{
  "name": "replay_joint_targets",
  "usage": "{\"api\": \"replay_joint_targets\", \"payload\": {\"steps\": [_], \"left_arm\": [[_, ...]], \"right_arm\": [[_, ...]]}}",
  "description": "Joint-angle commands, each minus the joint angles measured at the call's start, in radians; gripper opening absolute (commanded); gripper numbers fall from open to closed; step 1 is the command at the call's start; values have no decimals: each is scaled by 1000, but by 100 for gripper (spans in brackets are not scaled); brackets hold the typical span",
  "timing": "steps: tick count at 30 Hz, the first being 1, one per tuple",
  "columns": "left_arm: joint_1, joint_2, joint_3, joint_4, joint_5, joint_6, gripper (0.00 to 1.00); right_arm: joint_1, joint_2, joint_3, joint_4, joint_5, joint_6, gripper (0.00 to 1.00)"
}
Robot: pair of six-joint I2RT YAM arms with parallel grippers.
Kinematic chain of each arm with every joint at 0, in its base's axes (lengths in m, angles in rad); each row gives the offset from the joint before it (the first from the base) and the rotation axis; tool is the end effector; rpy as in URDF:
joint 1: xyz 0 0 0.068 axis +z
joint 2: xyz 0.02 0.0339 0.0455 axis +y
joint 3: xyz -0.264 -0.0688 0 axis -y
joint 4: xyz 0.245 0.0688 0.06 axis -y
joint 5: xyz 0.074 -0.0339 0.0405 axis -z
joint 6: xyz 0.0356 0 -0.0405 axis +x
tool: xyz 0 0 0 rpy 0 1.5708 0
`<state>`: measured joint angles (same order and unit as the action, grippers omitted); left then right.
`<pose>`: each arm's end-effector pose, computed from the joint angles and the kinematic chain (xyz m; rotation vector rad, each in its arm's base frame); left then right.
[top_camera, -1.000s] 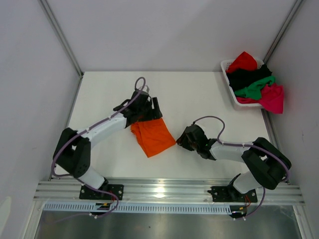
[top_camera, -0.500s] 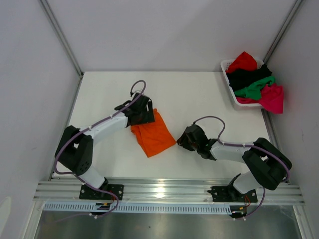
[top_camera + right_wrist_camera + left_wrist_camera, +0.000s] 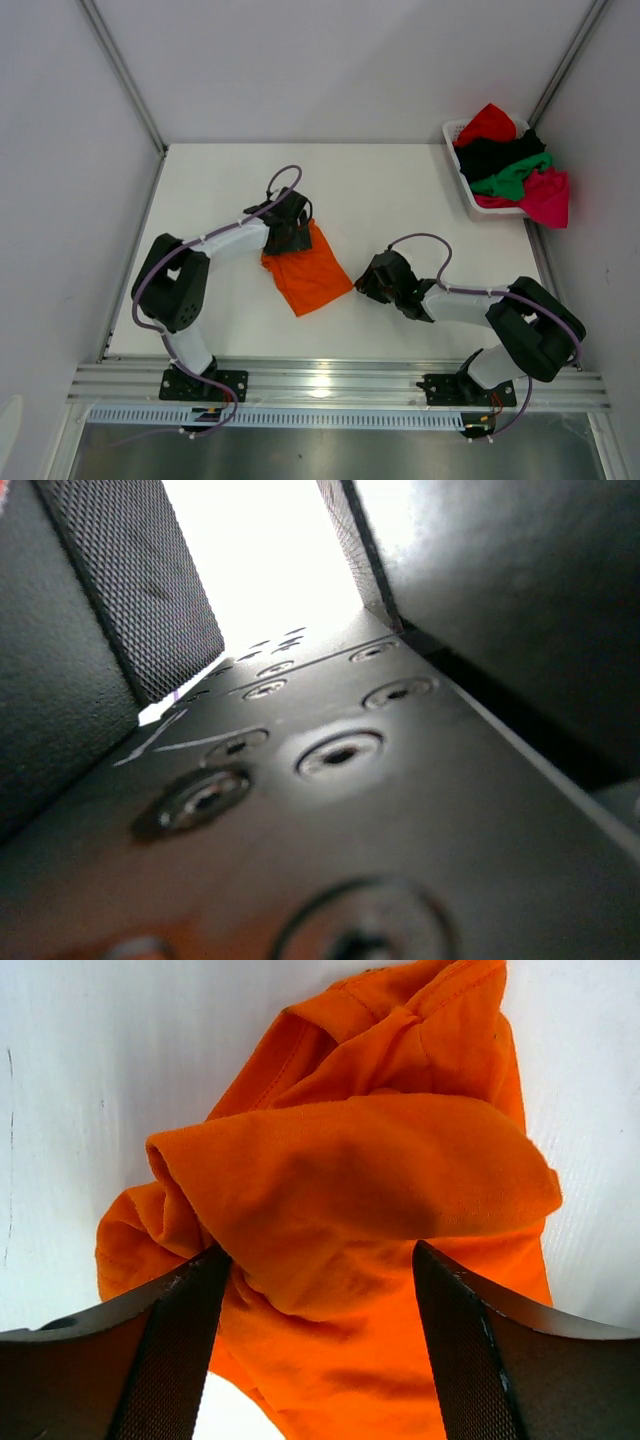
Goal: Fold and stack the t-shirts
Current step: Fold the tshirt
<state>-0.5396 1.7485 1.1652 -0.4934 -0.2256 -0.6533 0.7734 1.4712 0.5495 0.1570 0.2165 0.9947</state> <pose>0.3093 -0.1760 0.1928 -0.2225 2.5982 -0.1250 0.1972 0.1818 0.1420 0.3754 2.3718 0.6257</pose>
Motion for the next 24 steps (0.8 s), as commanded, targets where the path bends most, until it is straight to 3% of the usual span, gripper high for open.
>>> {"api": "replay_joint_targets", "payload": {"steps": [1,6,24], "left_arm": [[7,9,66,-68,-14,-48,77],[10,54,96,-135,-12,-86,76],[30,88,76,-132,19,-100,75]], "right_arm": [[6,-3,-31,-70,9,-4,42],[3,-28,-34,-94,17,-16,42],[-2,-77,-37,-122,24,-16,42]]}}
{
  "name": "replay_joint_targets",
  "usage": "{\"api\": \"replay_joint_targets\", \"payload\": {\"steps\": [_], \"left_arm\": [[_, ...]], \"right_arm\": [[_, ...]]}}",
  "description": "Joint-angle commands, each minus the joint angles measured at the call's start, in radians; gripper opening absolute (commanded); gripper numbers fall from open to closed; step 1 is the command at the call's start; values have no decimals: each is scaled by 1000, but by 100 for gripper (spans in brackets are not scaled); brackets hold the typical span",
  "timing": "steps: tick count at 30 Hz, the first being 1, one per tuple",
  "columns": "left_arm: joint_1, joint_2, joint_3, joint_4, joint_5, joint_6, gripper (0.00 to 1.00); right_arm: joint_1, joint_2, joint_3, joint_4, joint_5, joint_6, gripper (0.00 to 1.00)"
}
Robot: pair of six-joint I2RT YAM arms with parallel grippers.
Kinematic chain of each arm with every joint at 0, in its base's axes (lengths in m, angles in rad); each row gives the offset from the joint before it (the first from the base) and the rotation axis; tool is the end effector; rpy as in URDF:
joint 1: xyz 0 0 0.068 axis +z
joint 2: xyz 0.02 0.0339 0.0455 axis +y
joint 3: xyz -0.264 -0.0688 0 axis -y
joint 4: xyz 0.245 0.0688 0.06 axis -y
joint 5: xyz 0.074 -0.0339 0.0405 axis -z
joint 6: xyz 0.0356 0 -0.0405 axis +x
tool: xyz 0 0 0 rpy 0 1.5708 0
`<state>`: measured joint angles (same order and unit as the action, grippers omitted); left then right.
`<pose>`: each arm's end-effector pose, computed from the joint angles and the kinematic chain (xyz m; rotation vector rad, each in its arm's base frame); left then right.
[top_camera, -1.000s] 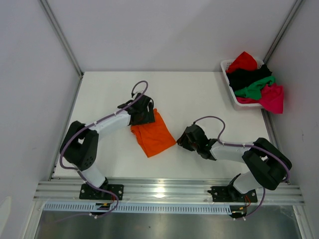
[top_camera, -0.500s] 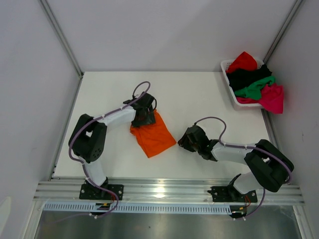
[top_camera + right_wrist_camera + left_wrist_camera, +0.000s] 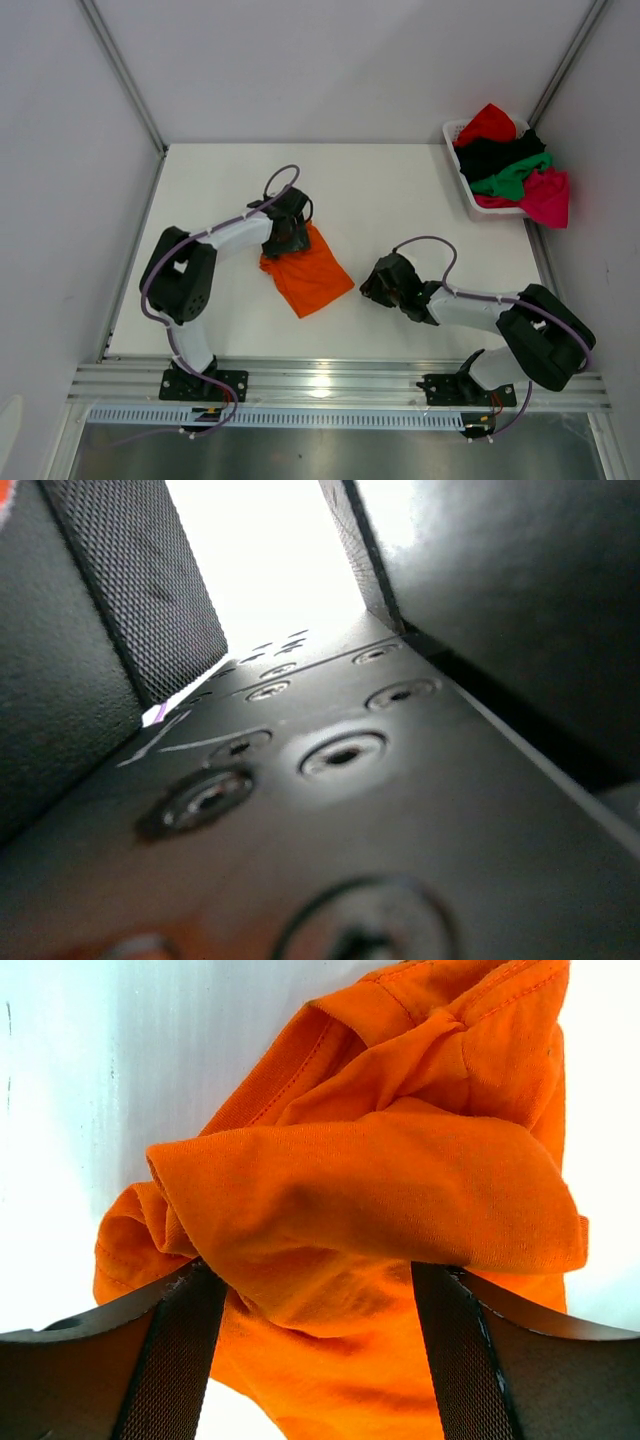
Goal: Fold and stack the t-shirts
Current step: Fold the tshirt
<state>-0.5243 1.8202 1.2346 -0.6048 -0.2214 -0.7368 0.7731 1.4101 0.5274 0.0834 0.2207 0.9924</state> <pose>0.3180 -0.1749 0.1830 -0.3445 2.6840 -0.0642 0.1883 0.1729 0.1450 0.3738 2.3983 0.5901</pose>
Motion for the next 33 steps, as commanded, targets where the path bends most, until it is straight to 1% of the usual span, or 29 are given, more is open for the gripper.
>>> {"api": "replay_joint_targets", "payload": {"steps": [1,4,5,7,8,13,19,21,23,25,26,27,31,33], "left_arm": [[15,10,3,-20,10,-10,75],[15,-64,-21,3,1,20,75],[15,-120,-29,19,-1,37,75],[15,-179,-37,22,-9,53,76],[15,-226,-35,19,-9,66,76],[14,-337,-12,-39,-7,97,77],[12,-476,-11,-56,5,119,77],[12,-516,-17,-43,42,129,77],[12,-587,-37,2,77,139,77],[12,-634,-69,34,141,154,78],[12,-683,-76,68,160,157,78],[12,-706,-96,88,178,165,79],[14,-814,-174,204,330,194,82],[15,-852,-219,300,370,195,85]], "right_arm": [[-1,-20,-15,-50,22,-14,42],[-1,-28,-17,-50,25,-14,42],[-1,-28,-15,-50,29,-14,42],[-1,-33,-17,-51,31,-15,42],[-1,-34,-15,-53,32,-15,42],[0,-49,-12,-66,46,-21,42],[8,-76,-12,-59,54,-44,43],[23,-88,-21,7,45,-82,43],[28,-94,-21,97,8,-113,43],[32,-105,-3,143,-21,-164,43],[34,-109,6,176,-46,-182,43],[35,-114,17,185,-56,-202,43],[37,-116,68,239,-110,-294,43],[37,-97,106,266,-138,-317,43]]}}
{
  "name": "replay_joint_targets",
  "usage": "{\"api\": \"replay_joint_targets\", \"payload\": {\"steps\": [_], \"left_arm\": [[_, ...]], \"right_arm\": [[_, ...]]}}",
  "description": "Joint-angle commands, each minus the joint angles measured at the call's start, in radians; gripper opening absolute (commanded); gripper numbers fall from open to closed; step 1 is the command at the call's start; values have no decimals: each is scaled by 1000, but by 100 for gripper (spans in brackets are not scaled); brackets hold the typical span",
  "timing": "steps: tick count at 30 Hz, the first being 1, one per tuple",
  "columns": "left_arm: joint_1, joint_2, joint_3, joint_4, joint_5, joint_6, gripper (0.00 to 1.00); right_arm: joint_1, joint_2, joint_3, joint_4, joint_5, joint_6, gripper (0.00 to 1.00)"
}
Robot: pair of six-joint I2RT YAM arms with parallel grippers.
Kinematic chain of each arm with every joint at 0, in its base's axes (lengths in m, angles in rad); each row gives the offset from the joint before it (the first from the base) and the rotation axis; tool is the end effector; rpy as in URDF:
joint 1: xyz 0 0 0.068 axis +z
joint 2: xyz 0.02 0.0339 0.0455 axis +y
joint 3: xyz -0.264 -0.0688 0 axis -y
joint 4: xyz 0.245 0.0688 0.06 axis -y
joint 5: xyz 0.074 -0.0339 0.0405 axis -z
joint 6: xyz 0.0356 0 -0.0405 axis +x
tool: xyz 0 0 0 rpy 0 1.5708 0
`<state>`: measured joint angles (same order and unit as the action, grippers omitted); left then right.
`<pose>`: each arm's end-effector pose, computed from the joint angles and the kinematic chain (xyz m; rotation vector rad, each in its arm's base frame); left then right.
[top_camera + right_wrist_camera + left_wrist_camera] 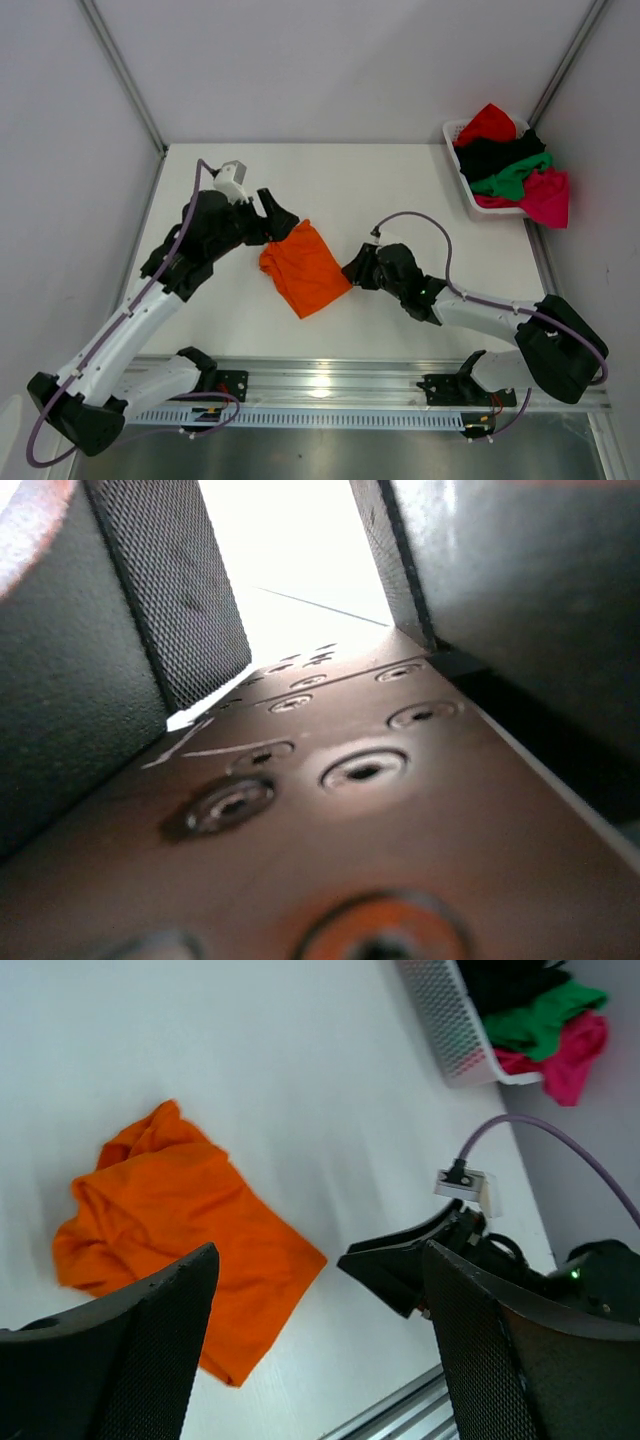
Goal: Fold and stack the t-shirts
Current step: Fold the tshirt
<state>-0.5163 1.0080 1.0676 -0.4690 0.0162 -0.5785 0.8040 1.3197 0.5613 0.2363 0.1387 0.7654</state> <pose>0.1916 -0.1094 0.3676 -0.0529 2.0528 -0.7155 0.1896 0.1897 0.1898 0.0457 2.1902 0.7870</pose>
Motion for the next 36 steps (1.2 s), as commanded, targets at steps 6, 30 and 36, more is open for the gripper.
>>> {"api": "replay_joint_targets", "payload": {"steps": [6,30,36], "left_arm": [[6,142,-104,227,203,6,84],[-7,619,2,-10,88,-119,77],[-19,676,-21,49,166,-181,76]], "right_arm": [[6,13,127,74,-36,-107,43],[-209,-347,137,-272,193,-115,44],[-215,-415,164,-307,199,-123,44]]}}
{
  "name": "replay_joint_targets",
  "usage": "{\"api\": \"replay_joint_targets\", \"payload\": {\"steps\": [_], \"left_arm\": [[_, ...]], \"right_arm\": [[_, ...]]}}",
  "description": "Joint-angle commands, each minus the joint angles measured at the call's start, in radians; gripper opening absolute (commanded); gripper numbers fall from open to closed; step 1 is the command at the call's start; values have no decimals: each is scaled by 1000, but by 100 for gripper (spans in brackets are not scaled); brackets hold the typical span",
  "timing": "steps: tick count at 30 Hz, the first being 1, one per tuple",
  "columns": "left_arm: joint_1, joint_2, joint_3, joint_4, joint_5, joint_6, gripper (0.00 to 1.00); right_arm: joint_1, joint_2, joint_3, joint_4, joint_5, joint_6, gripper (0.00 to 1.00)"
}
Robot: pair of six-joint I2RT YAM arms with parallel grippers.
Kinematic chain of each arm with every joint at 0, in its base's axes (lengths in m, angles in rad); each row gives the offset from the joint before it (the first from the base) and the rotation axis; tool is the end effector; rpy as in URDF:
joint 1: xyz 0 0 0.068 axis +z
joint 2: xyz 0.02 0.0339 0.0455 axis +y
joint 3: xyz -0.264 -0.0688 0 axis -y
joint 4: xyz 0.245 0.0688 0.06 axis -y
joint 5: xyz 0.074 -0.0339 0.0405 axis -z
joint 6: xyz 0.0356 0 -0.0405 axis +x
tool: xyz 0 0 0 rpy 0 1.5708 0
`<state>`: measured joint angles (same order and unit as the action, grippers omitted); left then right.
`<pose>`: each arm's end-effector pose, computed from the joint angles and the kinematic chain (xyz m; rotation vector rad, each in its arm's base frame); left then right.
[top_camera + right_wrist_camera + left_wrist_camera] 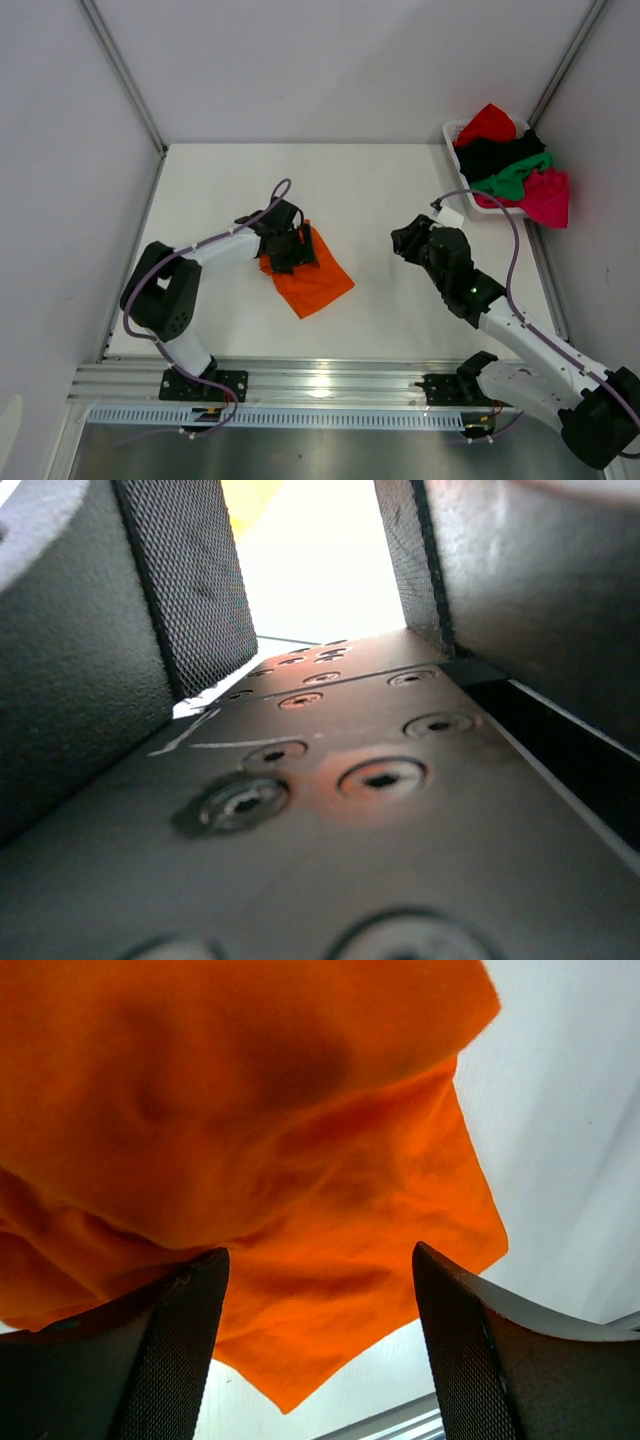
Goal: Fold and stack the t-shirts
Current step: Fold the tshirt
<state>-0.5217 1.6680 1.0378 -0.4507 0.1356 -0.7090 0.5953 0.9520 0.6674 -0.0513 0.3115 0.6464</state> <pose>0.2840 -0.1688 0.1839 -0.2119 2.7582 -0.5525 0.1889 0.1147 0.2818 0.2625 1.9096 0.5466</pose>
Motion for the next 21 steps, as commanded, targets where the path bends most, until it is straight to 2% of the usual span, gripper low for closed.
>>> {"api": "replay_joint_targets", "payload": {"steps": [1,8,14,21], "left_arm": [[-18,41,28,27,48,-52,76],[-38,121,76,-34,41,-47,75],[-28,87,80,-108,-42,-18,75],[41,26,74,-184,-128,-3,75]], "right_arm": [[-8,-53,70,-31,28,-5,44],[-8,-91,107,-73,40,-10,45],[-9,-131,124,-93,64,-27,45],[-15,-174,152,-125,86,-47,45]]}}
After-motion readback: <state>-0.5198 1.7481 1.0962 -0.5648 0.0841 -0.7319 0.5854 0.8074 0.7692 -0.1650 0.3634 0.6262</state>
